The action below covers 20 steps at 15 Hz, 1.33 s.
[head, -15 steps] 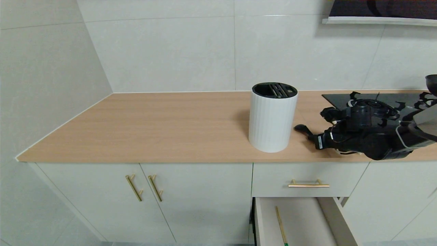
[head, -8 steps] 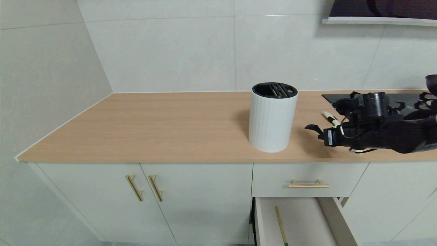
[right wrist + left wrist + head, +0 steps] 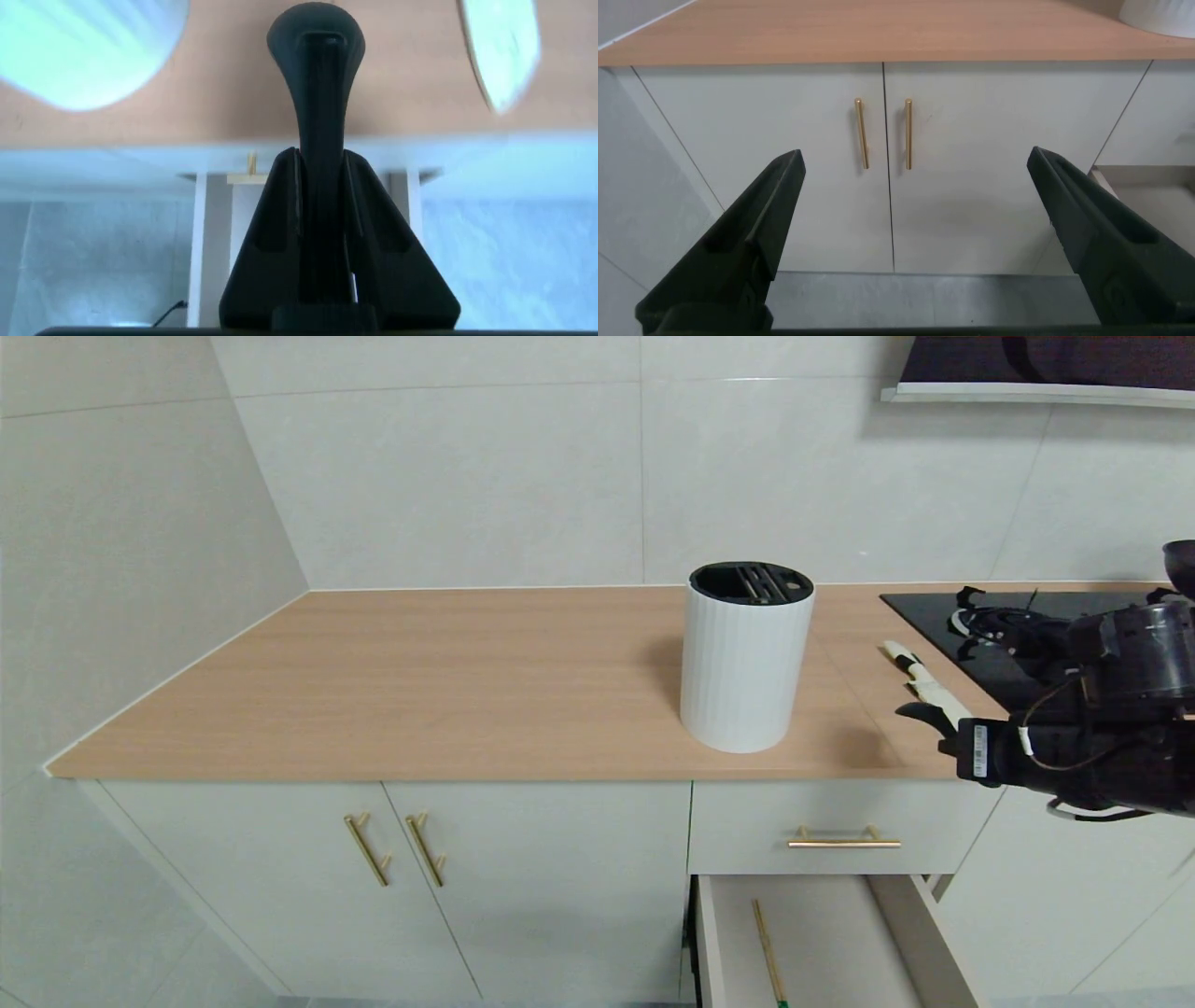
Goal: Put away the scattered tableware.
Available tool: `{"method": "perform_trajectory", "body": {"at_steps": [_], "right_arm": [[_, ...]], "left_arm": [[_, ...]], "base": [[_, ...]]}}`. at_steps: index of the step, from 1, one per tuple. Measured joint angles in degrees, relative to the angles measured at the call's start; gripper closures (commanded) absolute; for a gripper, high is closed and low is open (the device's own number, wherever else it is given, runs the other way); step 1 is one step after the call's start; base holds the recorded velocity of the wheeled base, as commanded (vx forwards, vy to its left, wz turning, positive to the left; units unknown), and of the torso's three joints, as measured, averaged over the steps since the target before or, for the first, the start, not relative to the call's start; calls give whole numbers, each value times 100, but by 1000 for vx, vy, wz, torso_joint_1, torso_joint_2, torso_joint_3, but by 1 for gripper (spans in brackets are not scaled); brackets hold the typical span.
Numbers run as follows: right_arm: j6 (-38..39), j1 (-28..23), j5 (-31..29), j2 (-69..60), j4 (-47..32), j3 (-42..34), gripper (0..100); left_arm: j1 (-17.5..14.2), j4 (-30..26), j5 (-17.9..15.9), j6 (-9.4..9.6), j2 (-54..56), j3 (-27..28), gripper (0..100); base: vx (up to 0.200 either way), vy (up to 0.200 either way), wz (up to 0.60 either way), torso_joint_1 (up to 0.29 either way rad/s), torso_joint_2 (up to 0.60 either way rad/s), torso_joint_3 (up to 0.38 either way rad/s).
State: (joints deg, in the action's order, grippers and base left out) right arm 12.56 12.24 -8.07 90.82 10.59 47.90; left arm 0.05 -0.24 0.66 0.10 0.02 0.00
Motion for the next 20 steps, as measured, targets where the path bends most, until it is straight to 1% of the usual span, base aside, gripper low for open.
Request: {"method": "perform_trajectory", "body": {"at_steps": [3, 6, 11, 17, 20], "right_arm": [[17, 73, -41, -413, 27, -484, 100], [16, 137, -40, -553, 32, -730, 100], [5, 145, -38, -505, 35, -855, 100], [-24, 179, -41, -304, 513, -1069, 100], [-27, 223, -44, -245, 536, -1137, 100]], "left_arm": [[0, 0, 2, 0, 0, 0, 0], [0, 0, 2, -2, 0, 0, 0], [-5, 0, 0, -2, 0, 0, 0], [0, -2, 2, -2, 0, 0, 0], [-2, -2, 0, 0, 0, 0, 0]], "base": [[0, 0, 0, 0, 0, 0], [0, 0, 0, 0, 0, 0], [0, 0, 0, 0, 0, 0], [0, 0, 0, 0, 0, 0], [0, 0, 0, -150, 341, 193]]}}
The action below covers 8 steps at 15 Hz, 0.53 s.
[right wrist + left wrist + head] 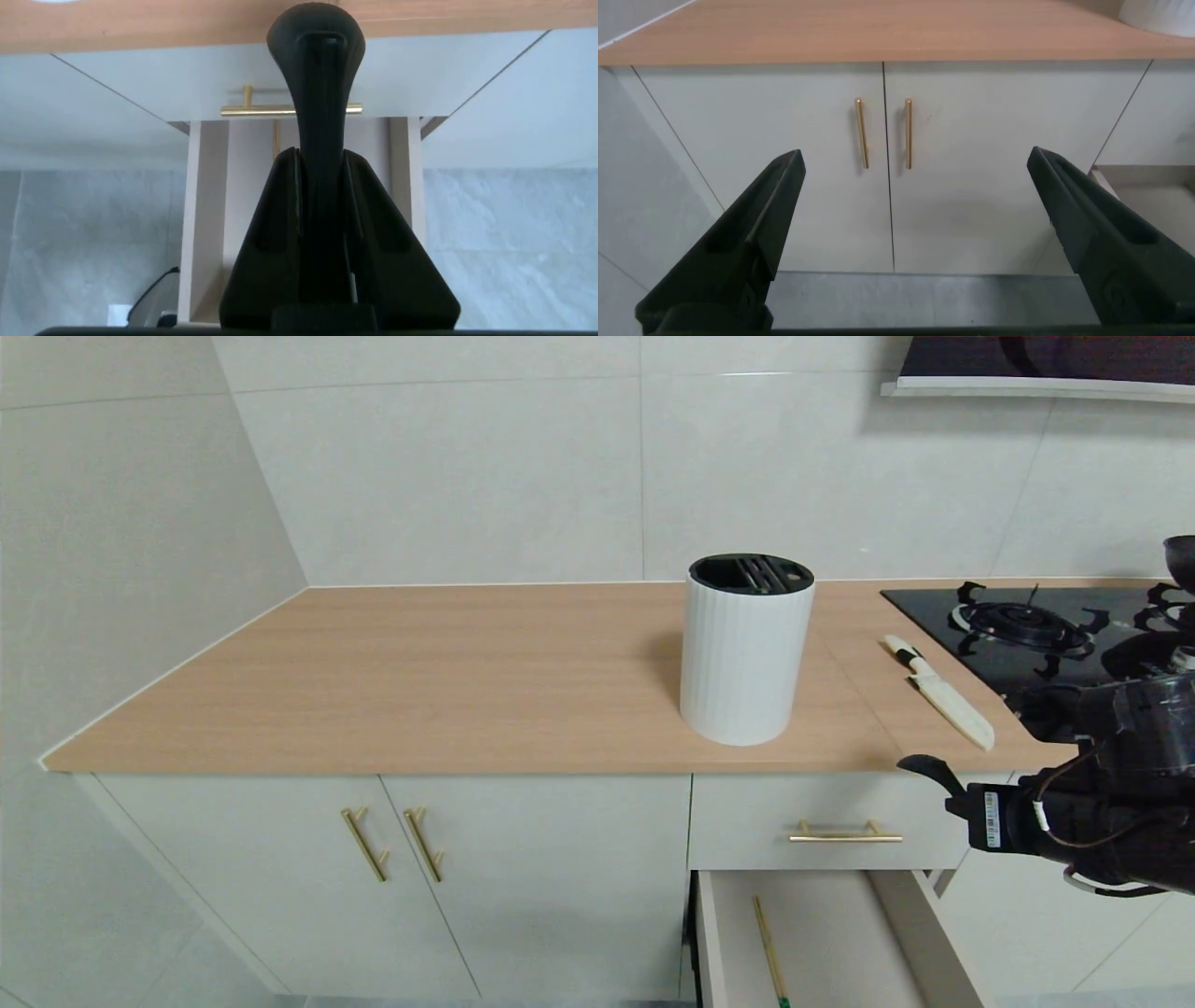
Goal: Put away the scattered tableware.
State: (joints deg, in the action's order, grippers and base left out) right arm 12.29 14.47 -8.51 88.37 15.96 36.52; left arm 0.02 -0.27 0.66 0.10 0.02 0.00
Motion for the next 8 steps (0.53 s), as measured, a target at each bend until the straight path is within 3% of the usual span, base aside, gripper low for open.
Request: {"method": "perform_trajectory", "body": {"at_steps": [8], "right_arm": [[0, 18, 2, 83, 2, -30, 100]], "left_arm": [[-2, 0, 2, -2, 0, 0, 0]], "base": [[0, 0, 0, -198, 481, 286]]}}
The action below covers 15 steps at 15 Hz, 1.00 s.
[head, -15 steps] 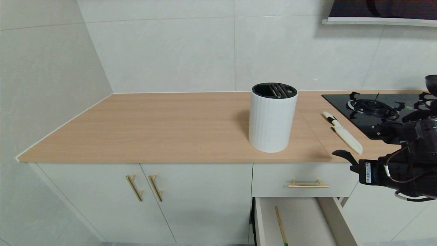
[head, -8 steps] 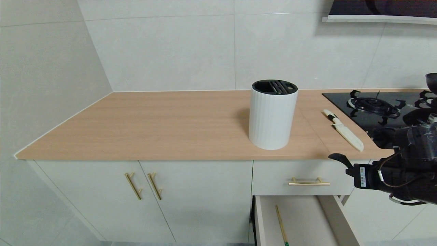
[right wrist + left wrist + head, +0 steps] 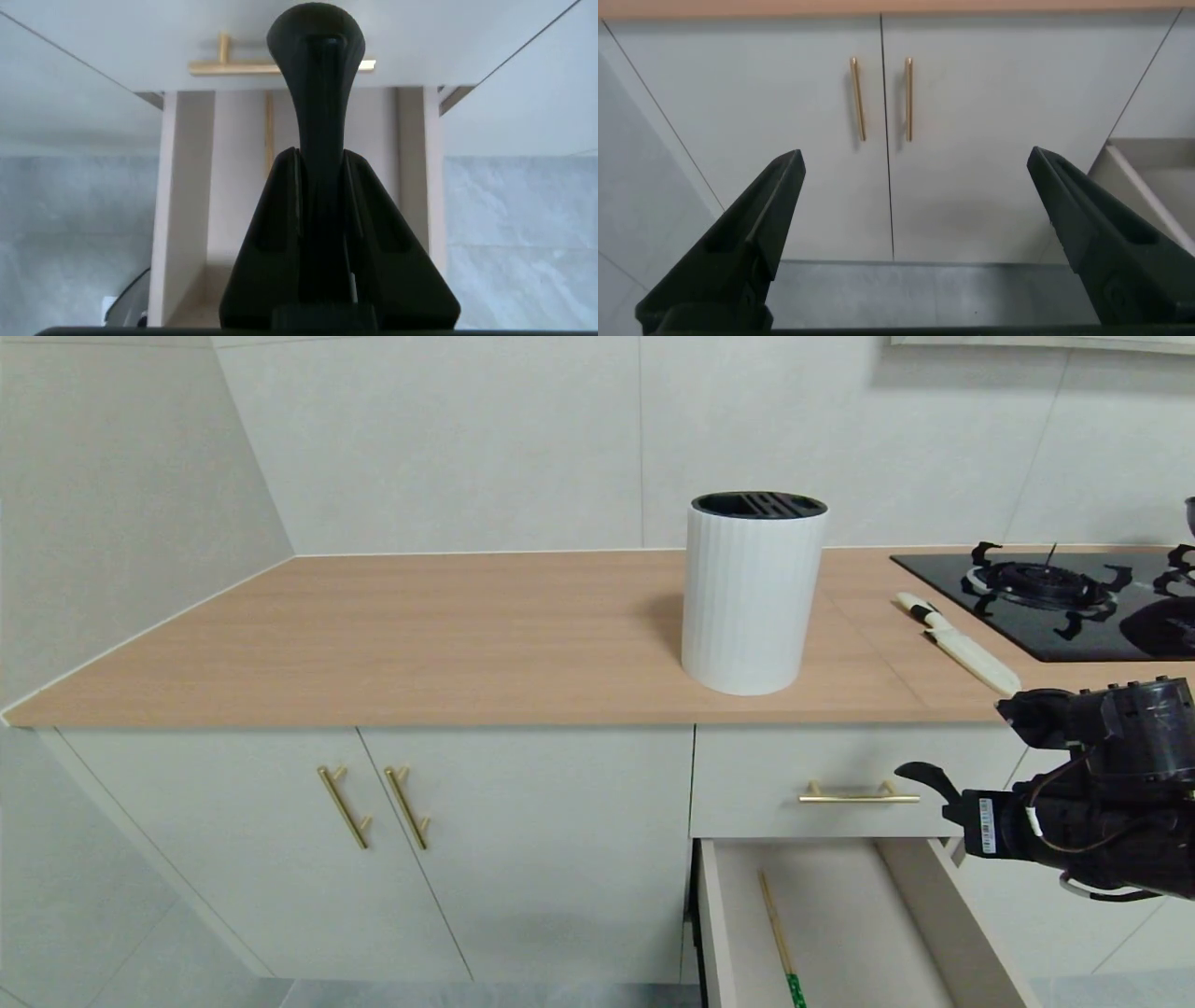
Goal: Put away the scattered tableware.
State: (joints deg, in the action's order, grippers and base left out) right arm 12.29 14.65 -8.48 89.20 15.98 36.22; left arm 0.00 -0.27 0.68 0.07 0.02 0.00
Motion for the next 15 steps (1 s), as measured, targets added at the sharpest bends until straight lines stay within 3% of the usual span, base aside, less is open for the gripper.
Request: {"method": "perform_trajectory", "body": {"at_steps": [11, 15], "right_arm": [[2, 122, -5, 212, 330, -146, 100], [0, 191, -11, 289, 345, -199, 100]], "left_arm": [[5, 0, 0, 2, 0, 0, 0], [5, 0, 0, 0, 0, 0, 0]], "base": [[0, 0, 0, -145, 454, 311], [0, 0, 0, -34, 172, 126]]}}
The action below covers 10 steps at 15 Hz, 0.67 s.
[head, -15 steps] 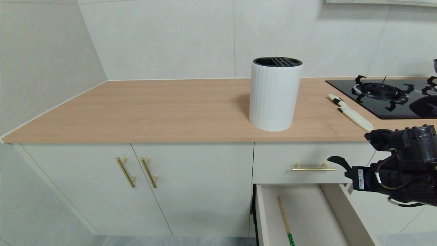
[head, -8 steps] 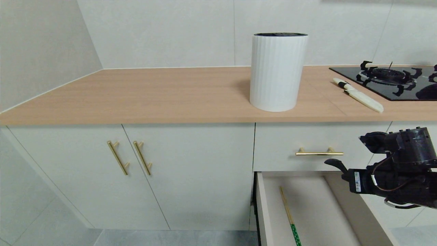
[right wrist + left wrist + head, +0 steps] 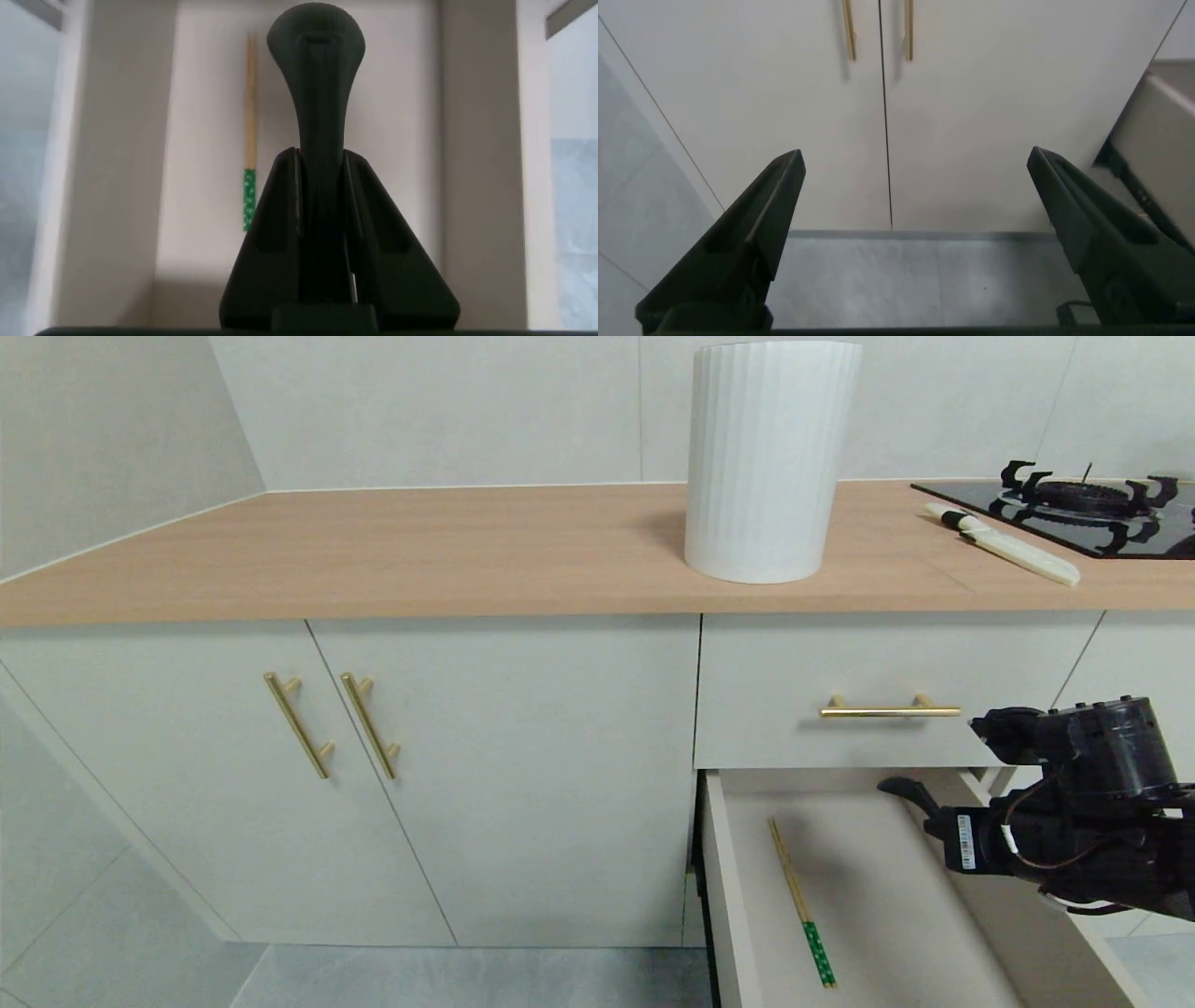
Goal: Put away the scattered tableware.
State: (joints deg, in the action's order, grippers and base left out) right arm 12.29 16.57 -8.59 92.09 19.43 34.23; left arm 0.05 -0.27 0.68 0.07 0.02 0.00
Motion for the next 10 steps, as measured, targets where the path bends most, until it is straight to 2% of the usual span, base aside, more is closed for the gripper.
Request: {"method": "perform_trajectory", "body": {"at_steps": [6, 10], "right_arm": [[0, 46, 9, 236, 57, -4, 100], [29, 140, -5, 987, 717, -59, 100]], "left_arm": [[0, 0, 0, 0, 0, 0, 0], [0, 0, -2, 2, 0, 0, 0]], "base": [[0, 0, 0, 0, 0, 0], [0, 0, 0, 0, 0, 0]]}}
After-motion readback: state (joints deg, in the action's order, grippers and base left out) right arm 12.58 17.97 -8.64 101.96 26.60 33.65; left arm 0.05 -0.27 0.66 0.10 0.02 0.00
